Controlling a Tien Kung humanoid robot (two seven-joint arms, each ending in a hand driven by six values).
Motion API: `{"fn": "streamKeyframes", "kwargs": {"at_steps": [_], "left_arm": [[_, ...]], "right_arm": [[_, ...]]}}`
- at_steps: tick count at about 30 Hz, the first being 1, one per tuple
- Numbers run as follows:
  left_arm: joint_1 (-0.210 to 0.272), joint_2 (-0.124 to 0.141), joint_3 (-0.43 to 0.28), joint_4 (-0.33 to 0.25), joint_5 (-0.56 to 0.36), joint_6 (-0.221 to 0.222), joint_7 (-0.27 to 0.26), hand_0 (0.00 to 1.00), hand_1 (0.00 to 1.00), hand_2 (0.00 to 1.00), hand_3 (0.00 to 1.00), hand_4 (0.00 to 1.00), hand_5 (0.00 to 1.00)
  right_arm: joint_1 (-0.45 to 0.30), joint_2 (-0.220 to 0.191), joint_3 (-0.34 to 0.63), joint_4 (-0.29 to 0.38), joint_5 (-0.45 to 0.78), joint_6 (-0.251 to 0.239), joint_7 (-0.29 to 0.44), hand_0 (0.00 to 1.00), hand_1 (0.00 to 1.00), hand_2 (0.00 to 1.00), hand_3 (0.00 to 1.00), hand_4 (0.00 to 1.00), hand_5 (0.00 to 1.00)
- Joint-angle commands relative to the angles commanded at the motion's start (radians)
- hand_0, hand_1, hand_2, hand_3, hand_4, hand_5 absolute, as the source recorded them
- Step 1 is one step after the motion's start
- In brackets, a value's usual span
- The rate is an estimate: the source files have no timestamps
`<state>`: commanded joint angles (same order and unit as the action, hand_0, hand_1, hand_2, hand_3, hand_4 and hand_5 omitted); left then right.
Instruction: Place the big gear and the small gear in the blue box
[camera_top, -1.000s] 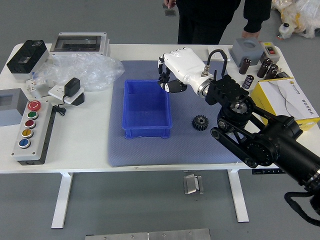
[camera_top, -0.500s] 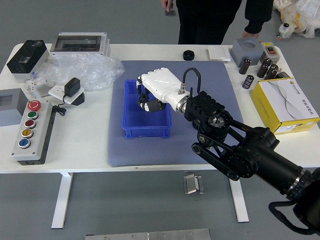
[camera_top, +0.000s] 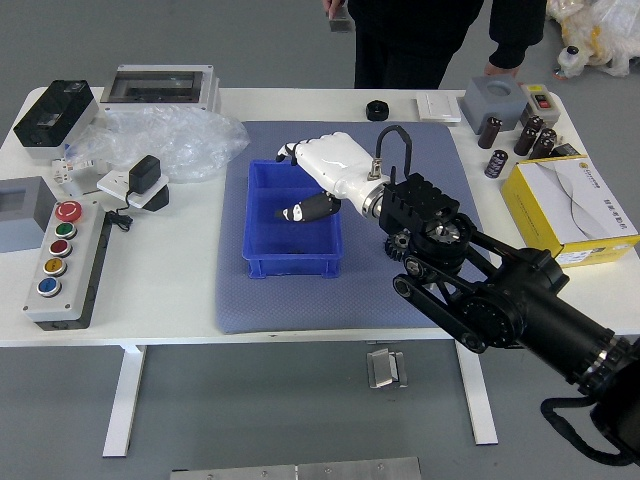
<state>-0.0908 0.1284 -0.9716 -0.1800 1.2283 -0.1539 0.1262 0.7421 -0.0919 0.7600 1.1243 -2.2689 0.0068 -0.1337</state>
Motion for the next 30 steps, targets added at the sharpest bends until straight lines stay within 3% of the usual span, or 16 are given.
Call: {"fn": "streamKeyframes", "kwargs": {"at_steps": [9,12,18,30], "left_arm": [[-0.001,0.0,-0.008,0.0,-0.004,0.001,-0.002,0.851,0.818,0.799,0.821,0.677,0.307],[-0.003,-0.001,-0.01,0.0,-0.004,0.001,-0.003,0.851,0.818,0.799,0.821,0.677,0.307],[-0.002,-0.001,-0.008,0.0,-0.006,0.001,-0.003,0.85,0.818,0.799,0.821,0.676,0.306],[-0.002,0.005,-0.009,0.0,-0.005,0.001,-0.003,0.85,0.818,0.799,0.821,0.677,0.306]], "right_arm": [[-0.044,-0.172,0.076,0.007,0.005,0.016,0.006,0.613,0.516,0.664,0.757,0.914,0.497],[-0.065,-0.21,0.095,-0.005,0.016,0.02,0.012,0.613,0.516,0.664,0.757,0.914,0.497],[-0.096,-0.241,0.102,-0.033,0.042,0.03,0.021,0.613,0.516,0.664,0.748,0.898,0.483],[-0.105,-0.245,0.041,-0.045,0.105,0.103,-0.006,0.625,0.544,0.676,0.75,0.884,0.468]]}}
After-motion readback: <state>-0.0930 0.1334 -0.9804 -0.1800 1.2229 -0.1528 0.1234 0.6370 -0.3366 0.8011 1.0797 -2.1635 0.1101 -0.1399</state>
